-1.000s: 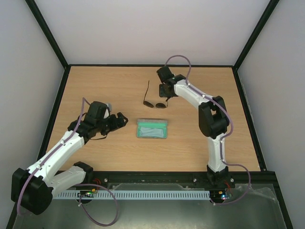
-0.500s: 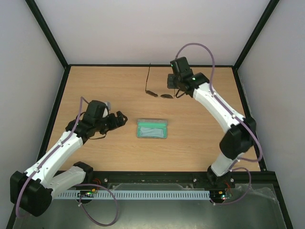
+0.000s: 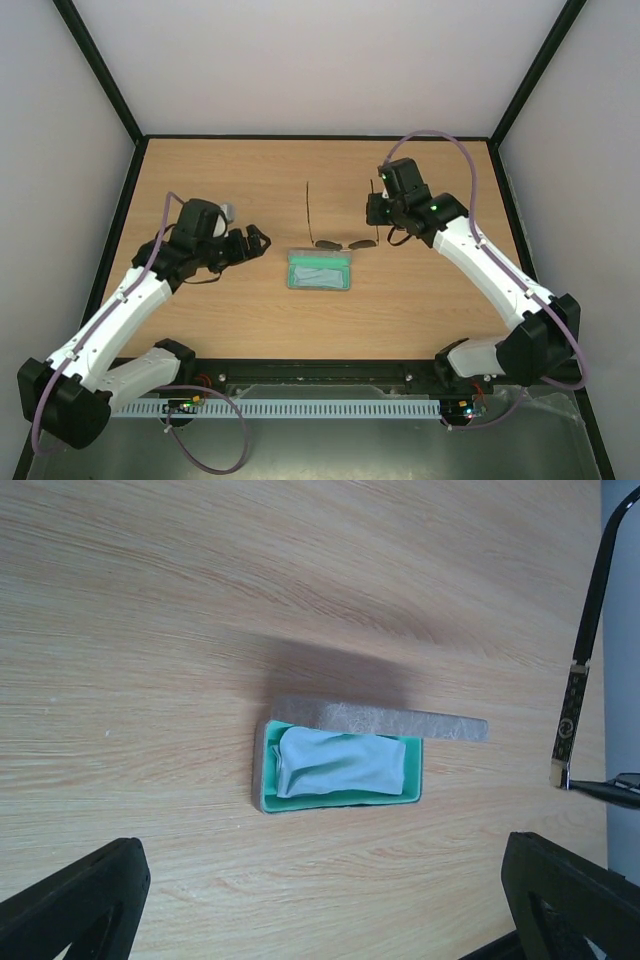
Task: Organize the sunglasses
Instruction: Fold the sunglasses.
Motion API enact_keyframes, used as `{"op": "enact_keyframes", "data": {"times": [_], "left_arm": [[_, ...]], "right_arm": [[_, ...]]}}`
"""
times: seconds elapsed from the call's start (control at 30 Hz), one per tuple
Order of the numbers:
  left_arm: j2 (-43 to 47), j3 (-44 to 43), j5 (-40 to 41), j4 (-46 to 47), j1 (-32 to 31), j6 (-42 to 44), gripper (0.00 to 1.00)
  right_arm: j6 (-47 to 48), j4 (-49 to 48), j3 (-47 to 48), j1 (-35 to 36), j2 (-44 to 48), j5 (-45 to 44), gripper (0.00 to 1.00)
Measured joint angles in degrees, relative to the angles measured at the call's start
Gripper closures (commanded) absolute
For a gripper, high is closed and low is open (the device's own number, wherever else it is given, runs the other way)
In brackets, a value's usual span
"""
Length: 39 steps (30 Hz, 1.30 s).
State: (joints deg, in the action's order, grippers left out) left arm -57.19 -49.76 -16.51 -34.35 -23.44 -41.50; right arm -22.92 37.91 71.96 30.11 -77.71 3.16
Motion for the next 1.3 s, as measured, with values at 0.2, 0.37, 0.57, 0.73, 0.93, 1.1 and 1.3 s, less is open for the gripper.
{"op": "enact_keyframes", "data": {"times": [0.2,0.37,0.57,0.73,0.93,1.1,1.3], "left_arm": [[-2.0,-2.1,-0.2,-1.7,0.0,2.1,0.01],[-2.2,-2.3,-0.1,-3.2,0.0,3.0,0.01],[-2.3,-2.3,0.3,-3.7,-1.0,2.9,0.06],[-5.3,-2.3,1.2,-2.6,-3.8,2.3,0.24],[-9.3,-2.4,2.9,-1.8,-6.4,1.4,0.55],[-9.6,-3.5,3.5,-1.1,-7.8,0.4,0.74],[-10.5,-5.6,4.1,-0.6,-9.4,-0.2,0.79]], "right_arm": [[1.5,0.0,-0.6,0.0,0.3,3.1,0.99],[2.8,-0.1,-0.9,0.0,0.3,6.4,0.99],[3.0,-0.1,-2.8,1.1,0.1,9.1,0.99],[3.0,-0.5,-3.6,3.4,-0.8,10.3,0.99],[2.1,-0.7,-3.5,6.1,-1.5,11.5,0.99],[1.6,-0.7,-3.3,7.3,-1.9,12.5,0.99],[1.0,-0.6,-2.7,7.6,-1.9,13.6,0.99]]}}
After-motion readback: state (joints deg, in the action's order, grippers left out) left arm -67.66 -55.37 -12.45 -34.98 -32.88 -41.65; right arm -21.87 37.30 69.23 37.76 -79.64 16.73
